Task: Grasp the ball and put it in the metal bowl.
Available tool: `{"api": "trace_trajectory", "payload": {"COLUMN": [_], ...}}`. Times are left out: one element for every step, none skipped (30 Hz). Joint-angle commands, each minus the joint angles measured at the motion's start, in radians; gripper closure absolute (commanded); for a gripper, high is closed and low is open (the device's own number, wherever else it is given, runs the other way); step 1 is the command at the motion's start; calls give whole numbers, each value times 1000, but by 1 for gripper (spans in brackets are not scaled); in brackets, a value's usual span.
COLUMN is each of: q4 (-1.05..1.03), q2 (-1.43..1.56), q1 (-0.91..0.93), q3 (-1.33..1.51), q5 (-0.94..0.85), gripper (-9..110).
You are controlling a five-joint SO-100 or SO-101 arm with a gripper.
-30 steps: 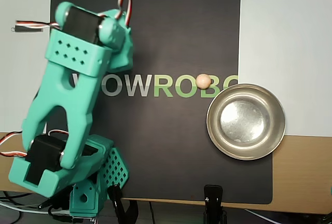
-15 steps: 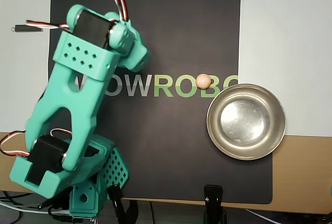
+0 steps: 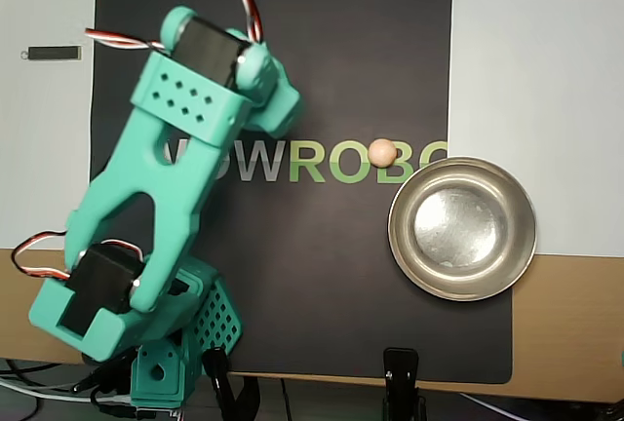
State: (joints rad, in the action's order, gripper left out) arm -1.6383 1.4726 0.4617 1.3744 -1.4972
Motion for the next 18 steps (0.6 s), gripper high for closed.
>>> {"api": "trace_trajectory", "payload": {"q4": [-12, -14, -14, -14, -12, -9, -6, -5, -5, -5, -5, -5, -5, -5, -3, -3, -3, -3], "q2": [5, 5, 5, 5, 5, 6, 8, 8, 6, 6, 6, 6, 6, 6, 6, 6, 5, 5], "q1": [18, 25, 35, 43, 51, 60, 69, 78, 87, 98, 107, 117, 126, 133, 141, 149, 158, 169], "q3": [-31, -29, -29, -31, -32, -31, -29, -29, -29, -29, -28, -28, -28, -28, -28, -28, -28, -26], "q5": [-81, -101, -118, -130, -138, -147, -158, -172, -187, -202, -213, -222, -230, -232, -238, -245, -253, -261], "gripper": [101, 101, 101, 101, 101, 101, 101, 101, 101, 101, 101, 101, 101, 101, 101, 101, 101, 101]}}
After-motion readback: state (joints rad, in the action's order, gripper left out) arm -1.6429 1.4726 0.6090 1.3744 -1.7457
